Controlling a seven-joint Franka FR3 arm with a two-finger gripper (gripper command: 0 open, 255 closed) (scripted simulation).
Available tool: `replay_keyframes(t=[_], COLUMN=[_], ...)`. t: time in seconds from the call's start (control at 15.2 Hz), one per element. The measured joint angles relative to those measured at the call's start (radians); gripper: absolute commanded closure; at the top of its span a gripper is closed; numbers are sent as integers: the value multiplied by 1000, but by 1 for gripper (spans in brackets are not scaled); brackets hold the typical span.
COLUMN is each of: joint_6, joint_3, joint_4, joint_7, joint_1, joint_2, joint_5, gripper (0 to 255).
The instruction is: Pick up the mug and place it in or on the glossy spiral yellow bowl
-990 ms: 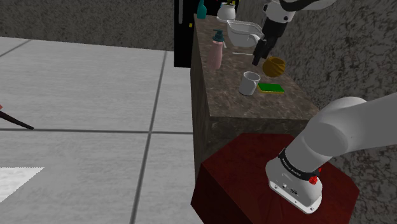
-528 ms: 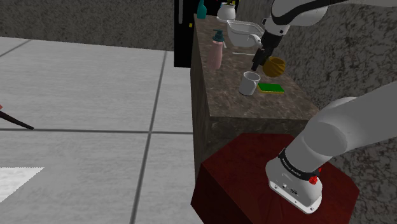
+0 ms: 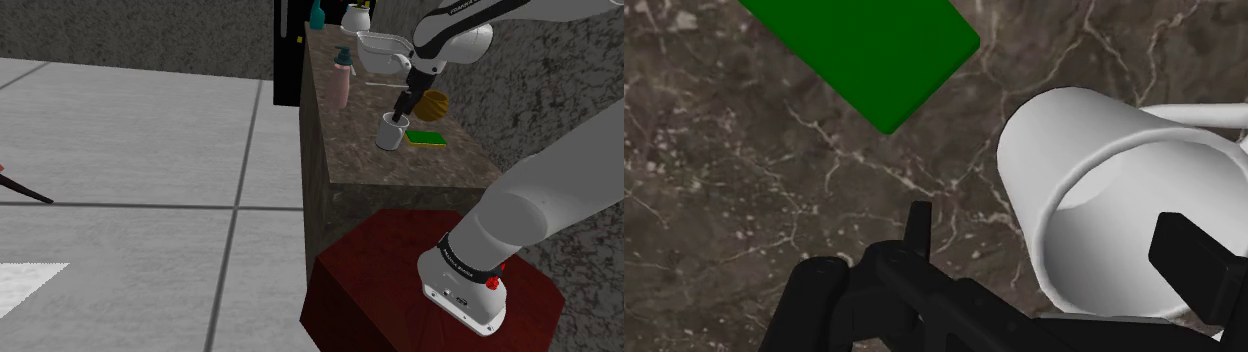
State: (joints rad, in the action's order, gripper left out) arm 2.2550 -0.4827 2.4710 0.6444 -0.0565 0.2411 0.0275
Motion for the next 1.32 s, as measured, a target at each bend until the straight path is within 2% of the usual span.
replay_keyframes(t=[0.33,0.73,0.79,1.32], joint_6=[61,68,68,68], joint_3=[-9,-10,-10,-10], joint_4=[25,28,28,28], joint_7=[18,20,20,20], joint_1=[8,9,9,9], joint_2=[-40,-44,-44,-44], joint_5=[-22,-24,-24,-24], gripper=[0,0,255,255])
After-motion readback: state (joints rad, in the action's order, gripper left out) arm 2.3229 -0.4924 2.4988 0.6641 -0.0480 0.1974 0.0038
